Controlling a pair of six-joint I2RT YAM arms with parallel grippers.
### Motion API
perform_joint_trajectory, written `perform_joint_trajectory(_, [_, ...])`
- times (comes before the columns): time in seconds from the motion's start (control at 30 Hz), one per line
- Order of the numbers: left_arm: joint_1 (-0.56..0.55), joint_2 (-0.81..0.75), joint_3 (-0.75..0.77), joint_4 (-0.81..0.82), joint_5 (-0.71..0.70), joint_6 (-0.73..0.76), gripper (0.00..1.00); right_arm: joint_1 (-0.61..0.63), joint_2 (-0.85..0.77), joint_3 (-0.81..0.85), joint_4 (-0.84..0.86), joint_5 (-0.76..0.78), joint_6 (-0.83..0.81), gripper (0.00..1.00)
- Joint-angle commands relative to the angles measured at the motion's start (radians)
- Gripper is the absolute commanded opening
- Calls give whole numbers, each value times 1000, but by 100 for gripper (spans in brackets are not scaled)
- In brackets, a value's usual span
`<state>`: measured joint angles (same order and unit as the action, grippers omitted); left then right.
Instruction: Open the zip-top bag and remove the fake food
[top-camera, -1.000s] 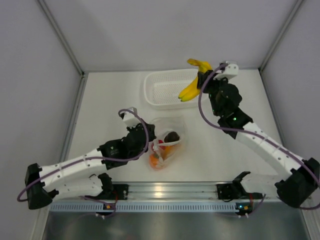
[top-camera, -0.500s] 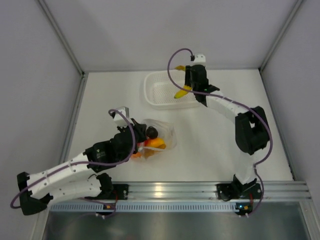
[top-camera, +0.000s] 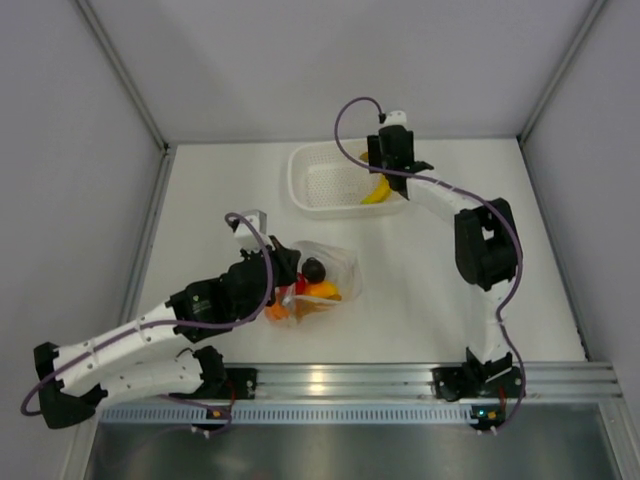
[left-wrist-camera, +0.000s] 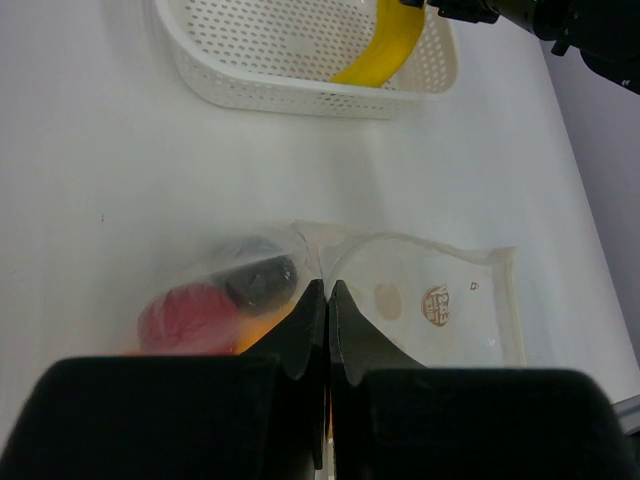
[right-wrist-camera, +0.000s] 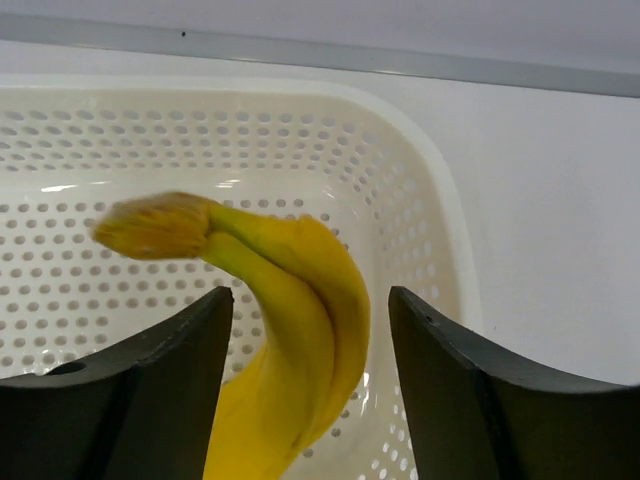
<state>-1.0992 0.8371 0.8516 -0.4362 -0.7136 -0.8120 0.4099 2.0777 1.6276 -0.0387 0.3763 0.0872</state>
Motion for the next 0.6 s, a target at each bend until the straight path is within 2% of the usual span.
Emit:
perform_joint_trajectory(0.0, [1, 37, 72, 21, 32, 23, 0, -8, -56, 60, -6, -17, -26, 67])
perform_joint_trajectory(0.1, [1, 65, 101, 22, 46, 24, 0, -8, -82, 57, -27, -37, -43, 74])
perform_joint_trajectory(0.2, [1, 103, 127, 22, 51, 13, 0, -10, -102, 84, -100, -27, -56, 73])
perform_joint_trajectory(0.3, [1, 141, 156, 24, 49, -7, 0, -8, -189, 46, -122, -49, -9, 74])
perform_joint_trajectory(0.43, [1, 184, 190, 25, 14, -52, 0, -8, -396, -148, -75, -198, 91, 73])
perform_joint_trajectory(0.57, [1, 218, 207, 27, -24, -127, 0, -25, -546, -280, -56, -432, 190, 66])
